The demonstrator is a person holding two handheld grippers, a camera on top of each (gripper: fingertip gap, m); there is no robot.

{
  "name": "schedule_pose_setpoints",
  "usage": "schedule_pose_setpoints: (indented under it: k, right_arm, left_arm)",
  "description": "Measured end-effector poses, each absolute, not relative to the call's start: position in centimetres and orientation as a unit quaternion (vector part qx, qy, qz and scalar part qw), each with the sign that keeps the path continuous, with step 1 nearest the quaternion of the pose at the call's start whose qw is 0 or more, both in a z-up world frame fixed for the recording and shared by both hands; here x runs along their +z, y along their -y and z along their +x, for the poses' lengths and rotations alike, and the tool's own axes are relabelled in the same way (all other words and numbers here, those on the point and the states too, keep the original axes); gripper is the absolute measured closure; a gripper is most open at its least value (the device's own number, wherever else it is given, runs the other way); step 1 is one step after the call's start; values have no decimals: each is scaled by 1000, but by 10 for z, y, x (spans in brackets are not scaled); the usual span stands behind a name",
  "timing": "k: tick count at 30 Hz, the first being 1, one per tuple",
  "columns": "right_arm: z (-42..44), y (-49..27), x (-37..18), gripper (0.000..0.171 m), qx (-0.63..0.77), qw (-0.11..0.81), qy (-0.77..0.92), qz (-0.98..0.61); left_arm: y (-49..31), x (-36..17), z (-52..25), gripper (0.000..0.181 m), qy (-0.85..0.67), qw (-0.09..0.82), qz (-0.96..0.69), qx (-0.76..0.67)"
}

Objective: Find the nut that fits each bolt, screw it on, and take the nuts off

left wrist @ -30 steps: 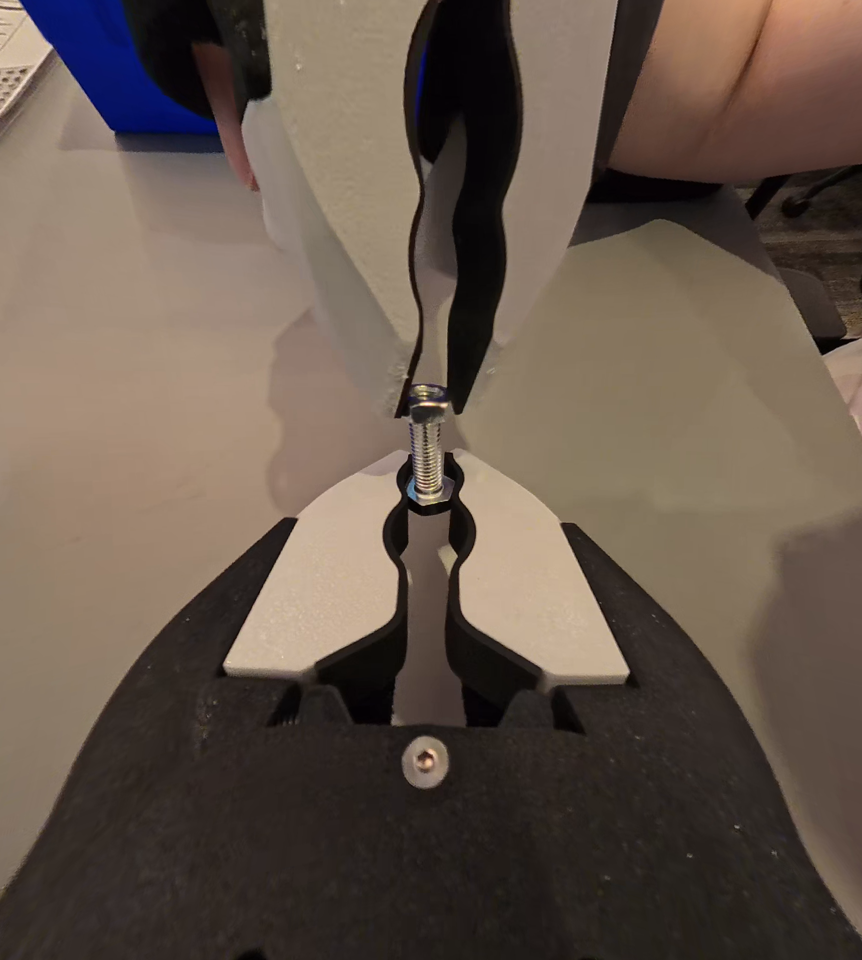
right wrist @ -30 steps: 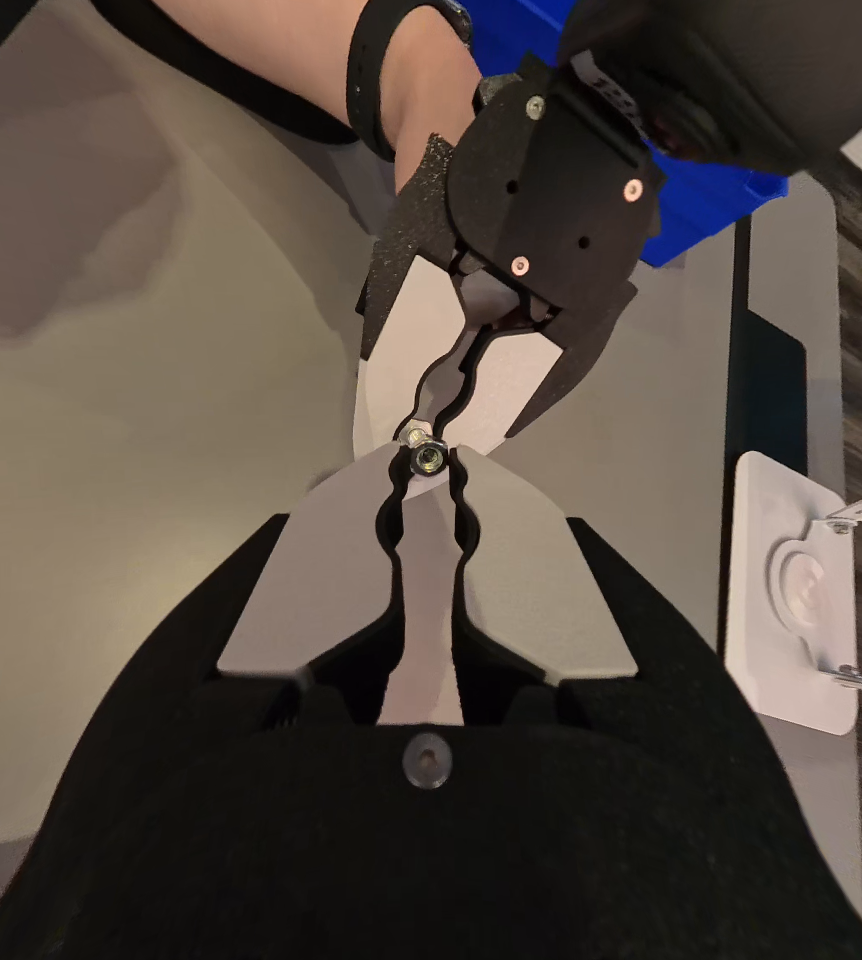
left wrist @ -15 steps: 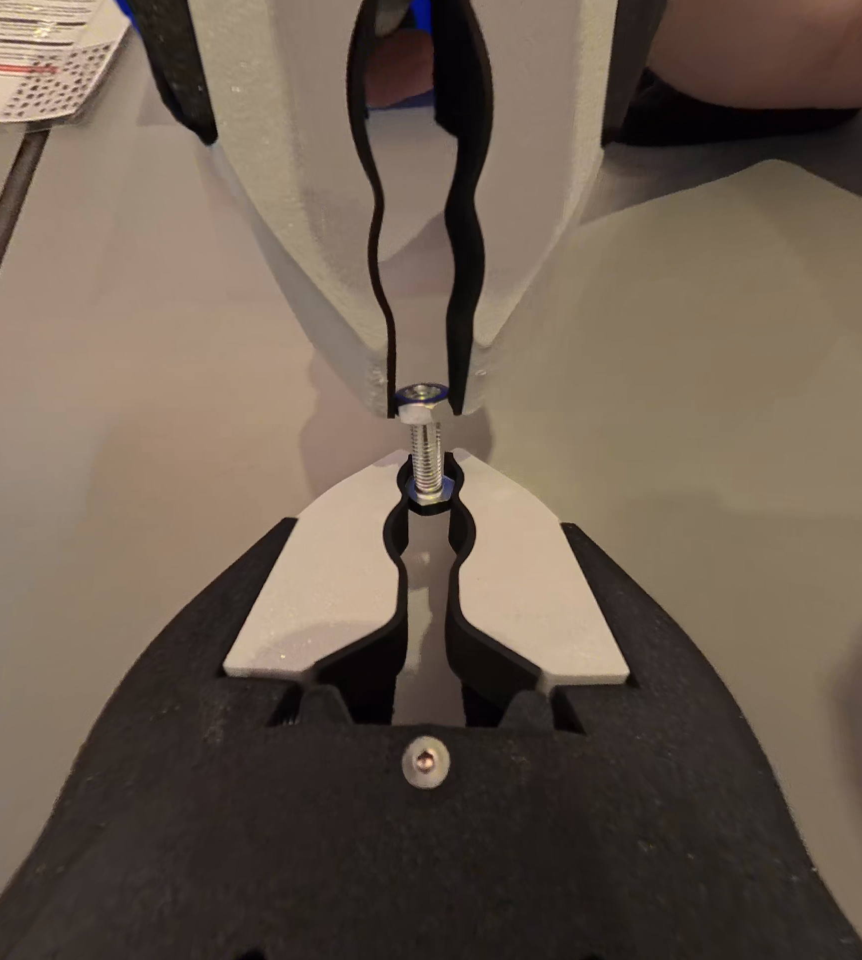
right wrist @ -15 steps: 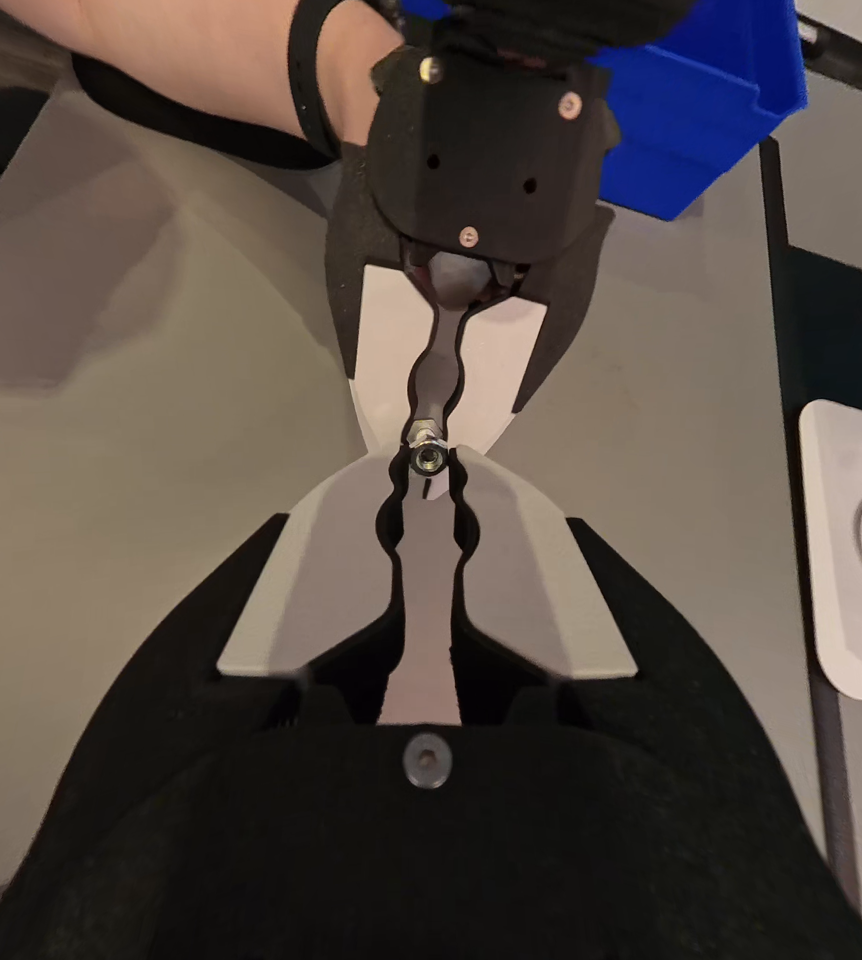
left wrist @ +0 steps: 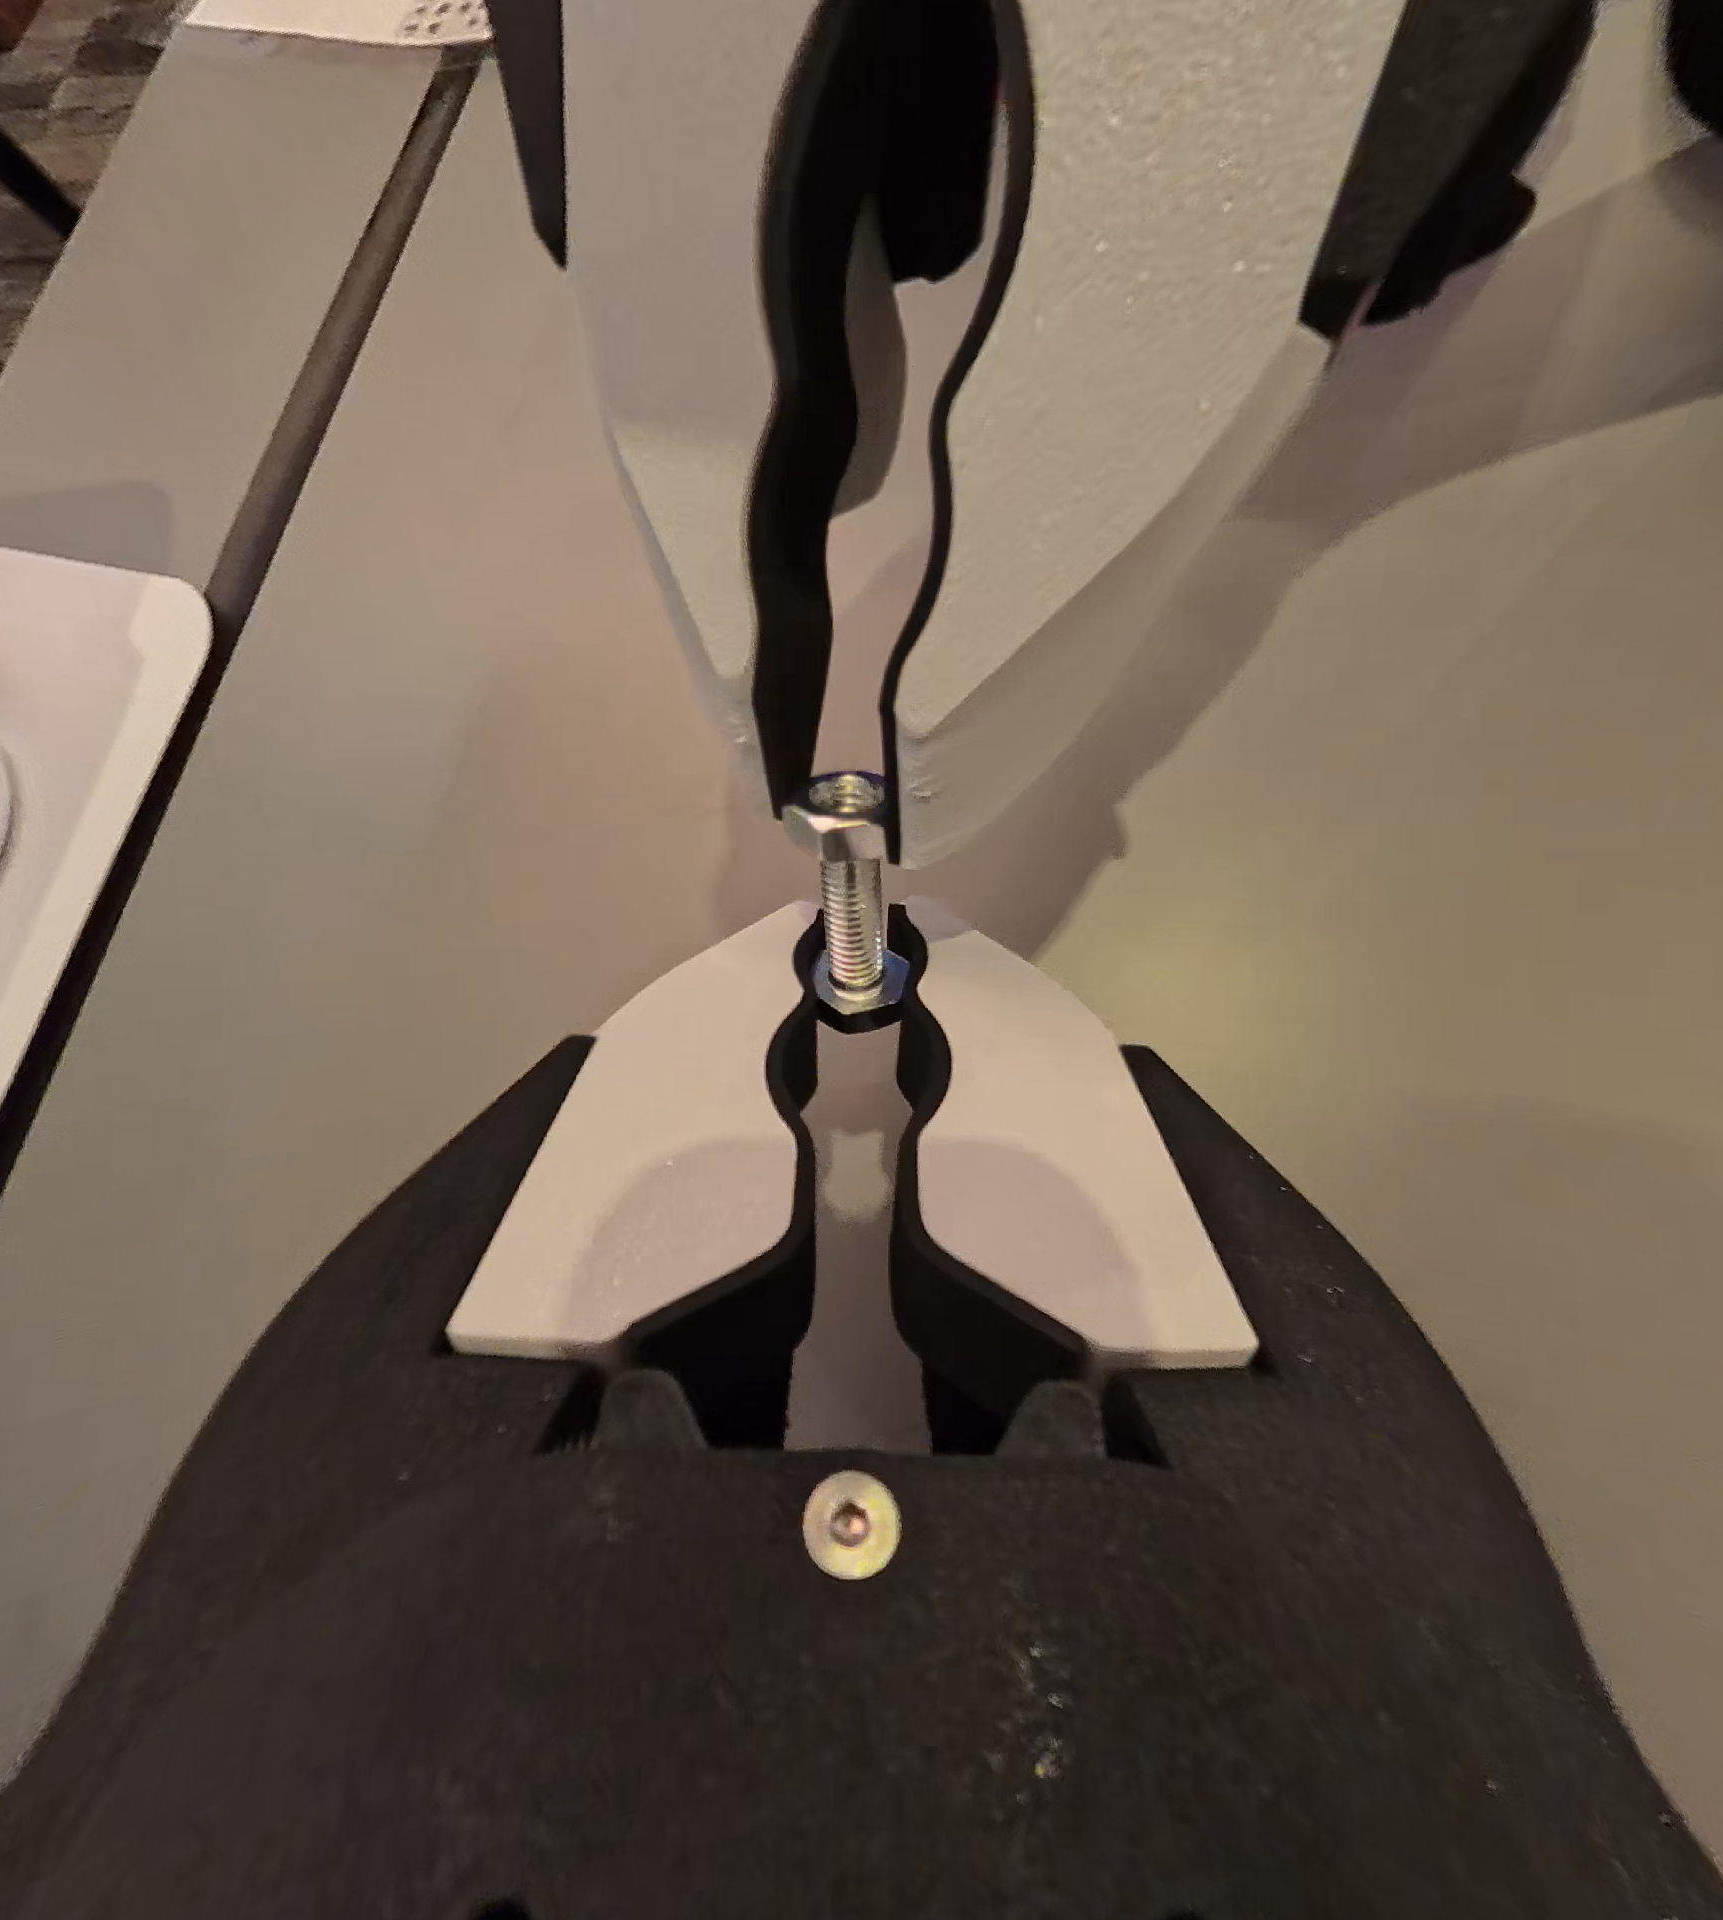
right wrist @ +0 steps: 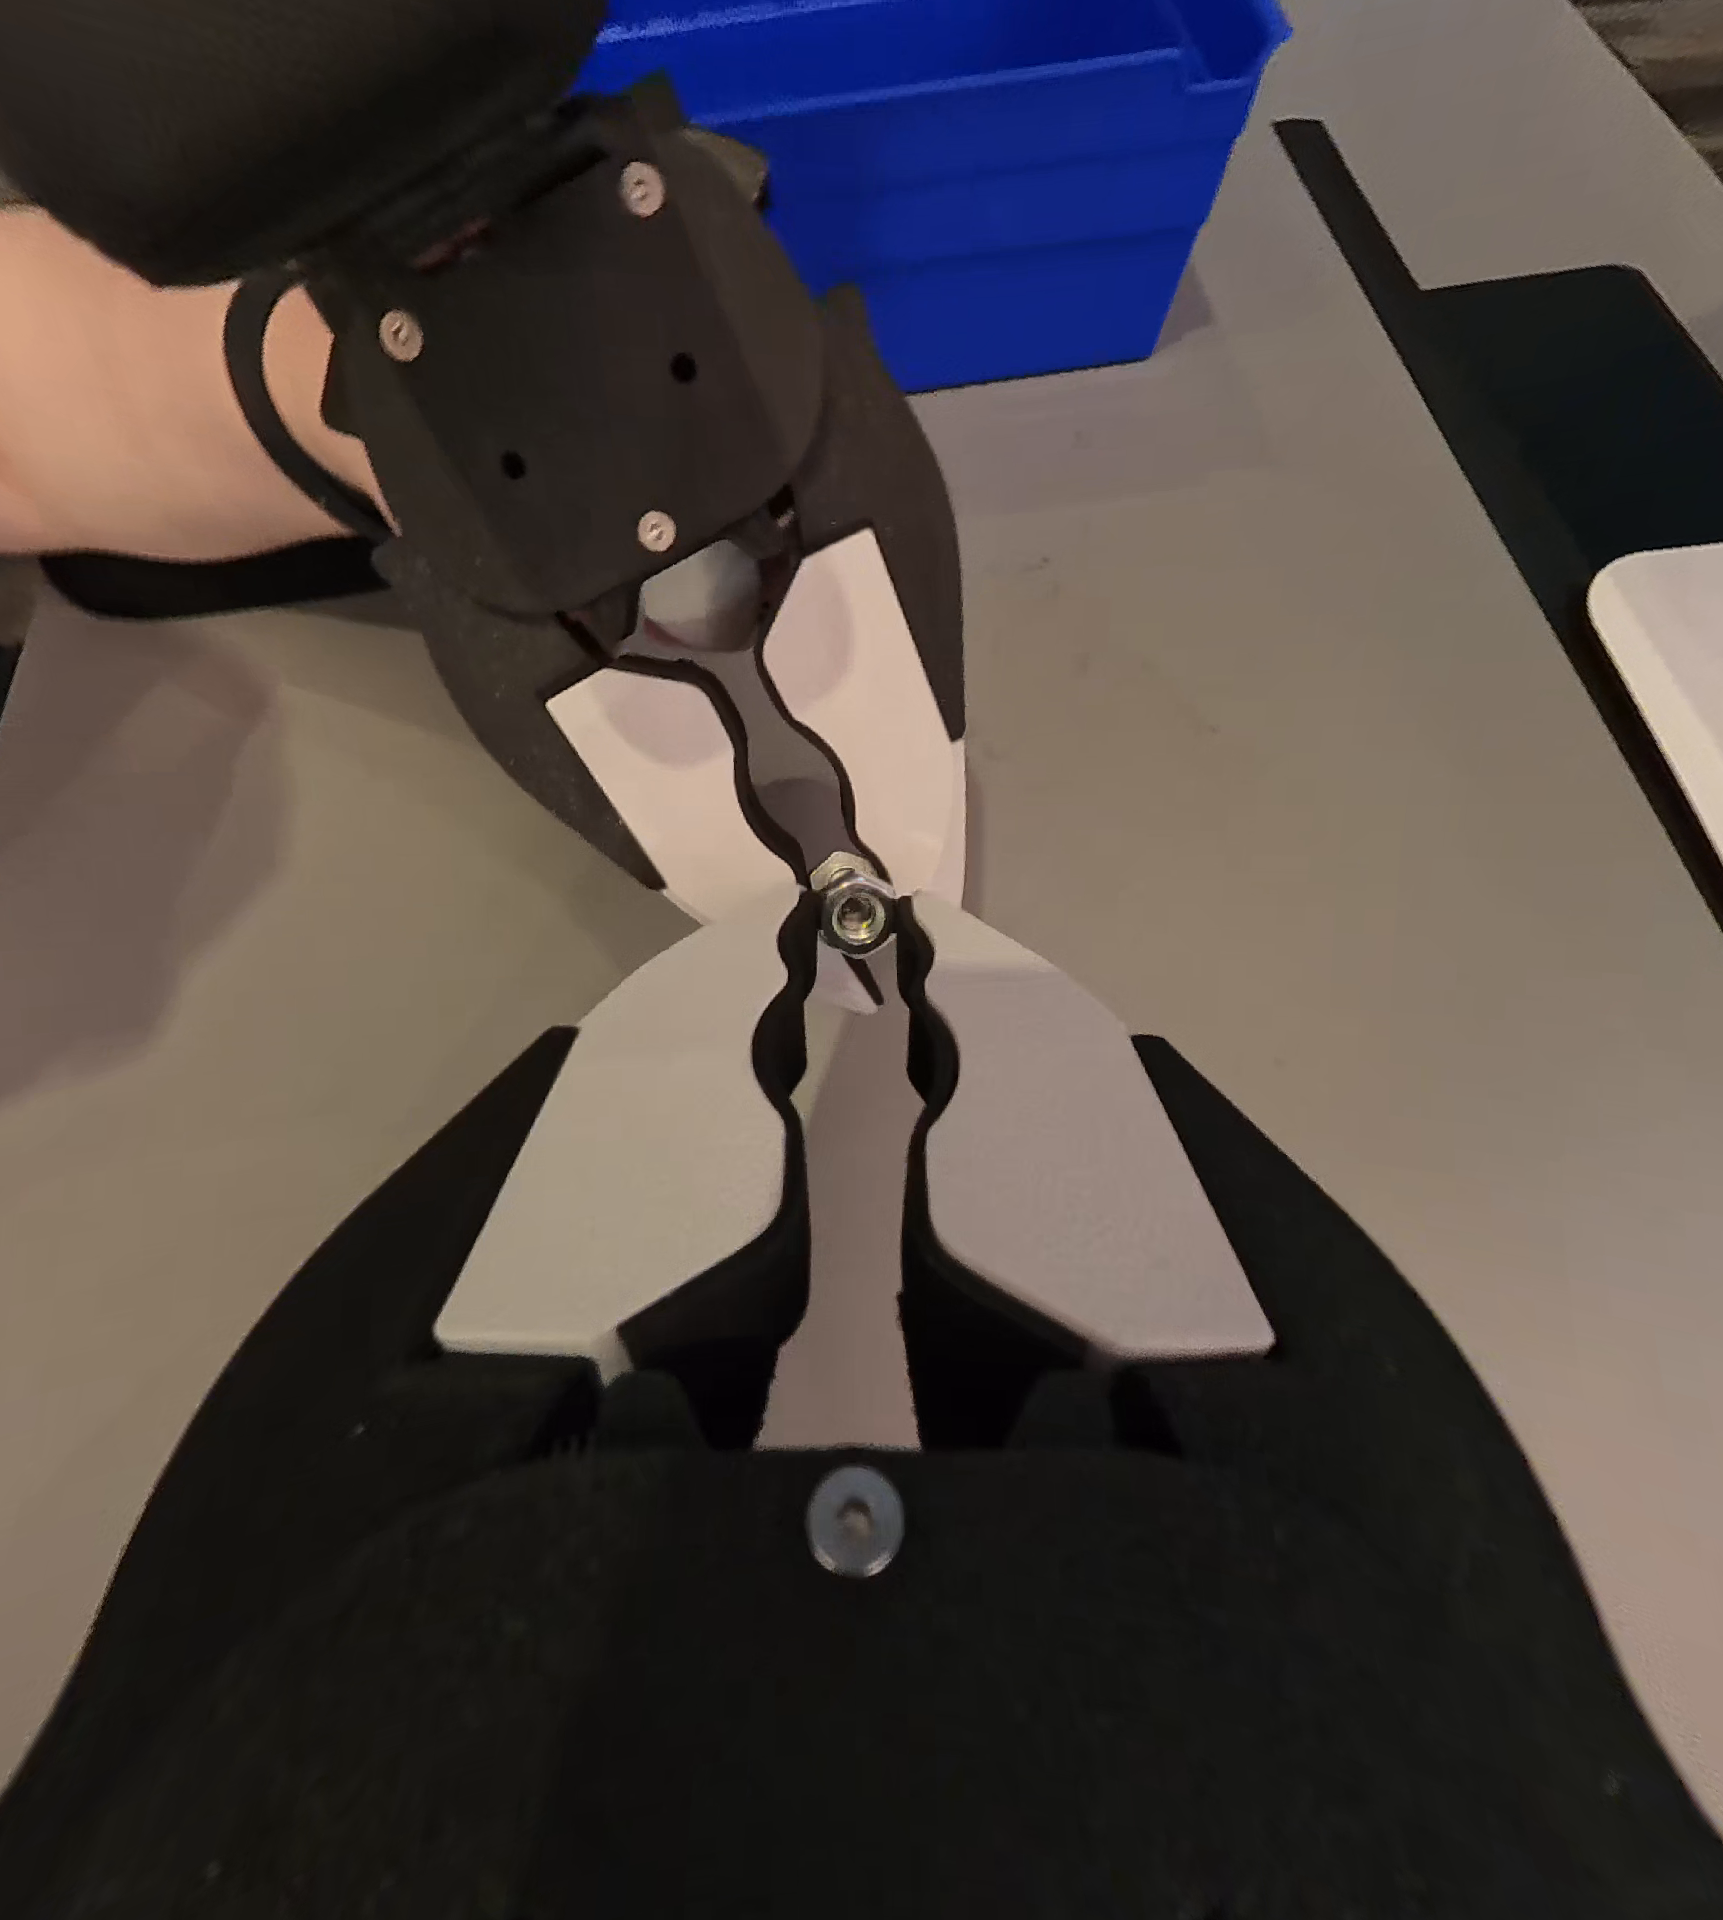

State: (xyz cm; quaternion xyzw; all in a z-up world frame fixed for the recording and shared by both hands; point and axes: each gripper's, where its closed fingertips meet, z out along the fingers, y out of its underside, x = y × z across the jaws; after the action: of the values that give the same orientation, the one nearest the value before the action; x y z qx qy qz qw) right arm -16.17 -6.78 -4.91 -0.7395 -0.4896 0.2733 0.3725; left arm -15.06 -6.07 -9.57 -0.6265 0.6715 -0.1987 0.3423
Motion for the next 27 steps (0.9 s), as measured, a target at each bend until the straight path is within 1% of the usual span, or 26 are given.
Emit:
schedule_pose_setpoints:
  k: [6, 19, 25, 27]
  right_arm:
    - [-165, 59, -49, 157, 312, 371, 420, -767]
    - [-167, 41, -53, 157, 388, 374, 268, -799]
    - [-168, 37, -59, 157, 420, 366, 227, -798]
    - [-168, 36, -60, 157, 417, 370, 229, -798]
  left_arm:
    - [50, -96, -153, 172, -656, 356, -642, -173]
    - [24, -97, -163, 172, -637, 402, -656, -53]
    - [18, -100, -168, 171, -640, 406, -652, -2]
    - [18, -102, -168, 172, -639, 403, -655, -7]
